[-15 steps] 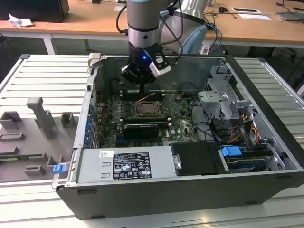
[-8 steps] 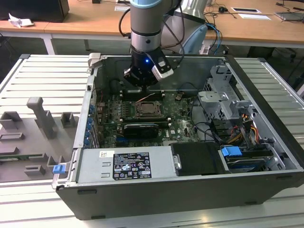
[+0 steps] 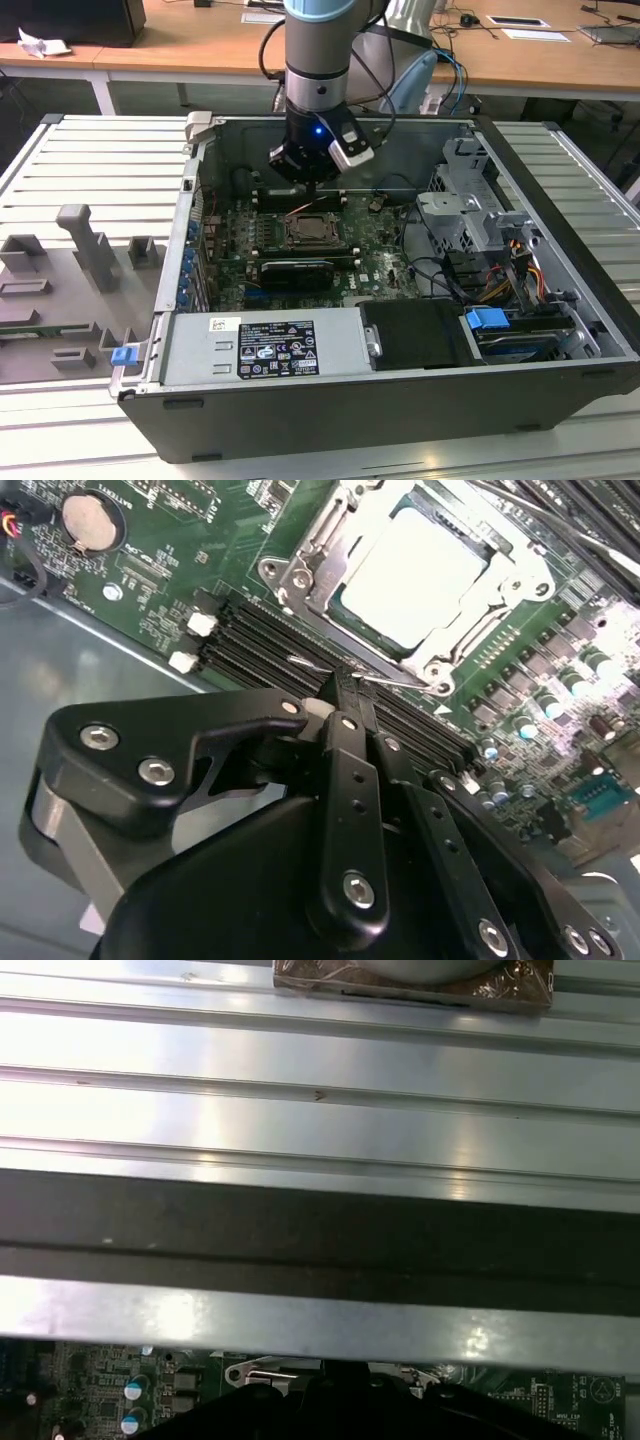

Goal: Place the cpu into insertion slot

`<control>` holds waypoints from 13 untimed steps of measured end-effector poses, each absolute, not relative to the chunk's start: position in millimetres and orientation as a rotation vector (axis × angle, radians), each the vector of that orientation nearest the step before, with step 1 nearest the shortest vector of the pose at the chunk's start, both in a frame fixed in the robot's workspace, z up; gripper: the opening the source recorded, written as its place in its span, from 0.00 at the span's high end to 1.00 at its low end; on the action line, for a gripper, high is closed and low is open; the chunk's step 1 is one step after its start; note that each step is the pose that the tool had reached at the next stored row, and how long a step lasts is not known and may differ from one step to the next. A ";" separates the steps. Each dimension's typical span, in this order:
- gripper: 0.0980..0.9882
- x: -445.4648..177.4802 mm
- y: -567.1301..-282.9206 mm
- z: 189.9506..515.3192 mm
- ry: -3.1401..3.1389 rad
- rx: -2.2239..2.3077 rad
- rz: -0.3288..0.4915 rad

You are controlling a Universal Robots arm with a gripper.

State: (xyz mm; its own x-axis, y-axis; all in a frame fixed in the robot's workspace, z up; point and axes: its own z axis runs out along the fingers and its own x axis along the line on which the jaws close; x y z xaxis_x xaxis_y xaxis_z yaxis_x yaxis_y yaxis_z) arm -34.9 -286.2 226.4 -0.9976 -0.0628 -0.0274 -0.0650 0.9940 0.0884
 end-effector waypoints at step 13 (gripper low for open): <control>0.99 -23.9 -284.5 212.6 3.112 -0.100 0.138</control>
